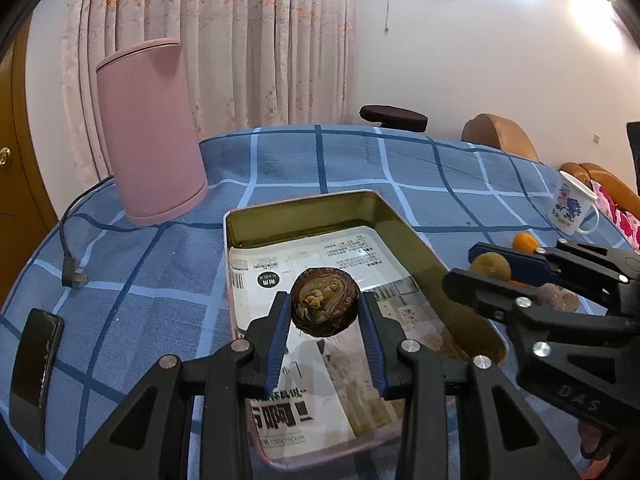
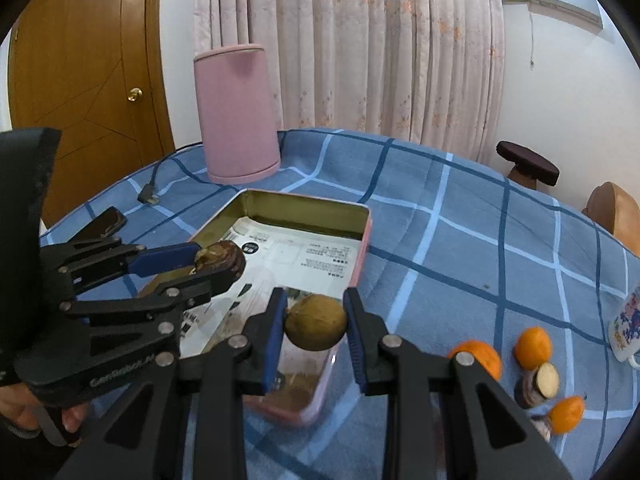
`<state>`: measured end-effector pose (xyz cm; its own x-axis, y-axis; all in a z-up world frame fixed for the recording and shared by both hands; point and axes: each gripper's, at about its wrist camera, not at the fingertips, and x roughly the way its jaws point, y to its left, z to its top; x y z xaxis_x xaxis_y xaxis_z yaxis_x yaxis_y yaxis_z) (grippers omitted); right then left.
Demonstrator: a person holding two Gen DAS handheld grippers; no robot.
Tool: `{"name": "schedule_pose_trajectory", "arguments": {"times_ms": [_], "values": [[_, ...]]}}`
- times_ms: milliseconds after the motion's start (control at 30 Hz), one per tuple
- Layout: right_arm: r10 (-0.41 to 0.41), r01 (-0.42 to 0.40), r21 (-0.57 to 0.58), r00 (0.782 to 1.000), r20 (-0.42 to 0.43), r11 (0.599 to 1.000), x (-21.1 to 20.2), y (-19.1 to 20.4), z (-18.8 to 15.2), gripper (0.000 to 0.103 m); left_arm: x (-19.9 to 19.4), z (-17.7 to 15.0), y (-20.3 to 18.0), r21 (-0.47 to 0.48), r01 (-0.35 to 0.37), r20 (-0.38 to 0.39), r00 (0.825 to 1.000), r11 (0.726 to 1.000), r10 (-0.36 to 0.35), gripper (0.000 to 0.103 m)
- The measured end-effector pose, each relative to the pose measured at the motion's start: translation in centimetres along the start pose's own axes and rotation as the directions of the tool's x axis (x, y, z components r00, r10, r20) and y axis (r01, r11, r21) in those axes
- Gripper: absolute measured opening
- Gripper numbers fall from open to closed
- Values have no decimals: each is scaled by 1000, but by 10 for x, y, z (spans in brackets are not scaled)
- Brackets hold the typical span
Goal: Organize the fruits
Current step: 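Carry the brown fruit with the left tool while the right tool carries the kiwi to the pink tin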
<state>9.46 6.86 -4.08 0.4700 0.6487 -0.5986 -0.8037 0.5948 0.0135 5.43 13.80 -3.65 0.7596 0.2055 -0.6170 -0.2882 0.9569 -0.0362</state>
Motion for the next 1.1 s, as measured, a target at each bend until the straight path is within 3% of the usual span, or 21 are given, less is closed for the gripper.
{"name": "schedule_pose_trajectory", "arguments": {"times_ms": [367,967,1000,1033,1100], "values": [[0,0,1,1000,-15,1000,30,3,16,32,8,3,7,-12,-15,-12,1000,1000,14,36],[19,-19,10,998,-58,1000,53,6,15,32,16,-1,14,-22,-30,-21,999,999,29,37],[14,-14,13,998,-56,1000,53,5,15,34,16,-1,15,-24,-34,-20,999,999,33,37],[2,-1,14,999,-54,1000,53,5,15,43,16,-1,16,-28,-40,-18,999,999,39,37],[17,-16,31,999,-38,999,52,1,17,47,14,-1,20,-40,-21,-20,1000,999,20,37]]}}
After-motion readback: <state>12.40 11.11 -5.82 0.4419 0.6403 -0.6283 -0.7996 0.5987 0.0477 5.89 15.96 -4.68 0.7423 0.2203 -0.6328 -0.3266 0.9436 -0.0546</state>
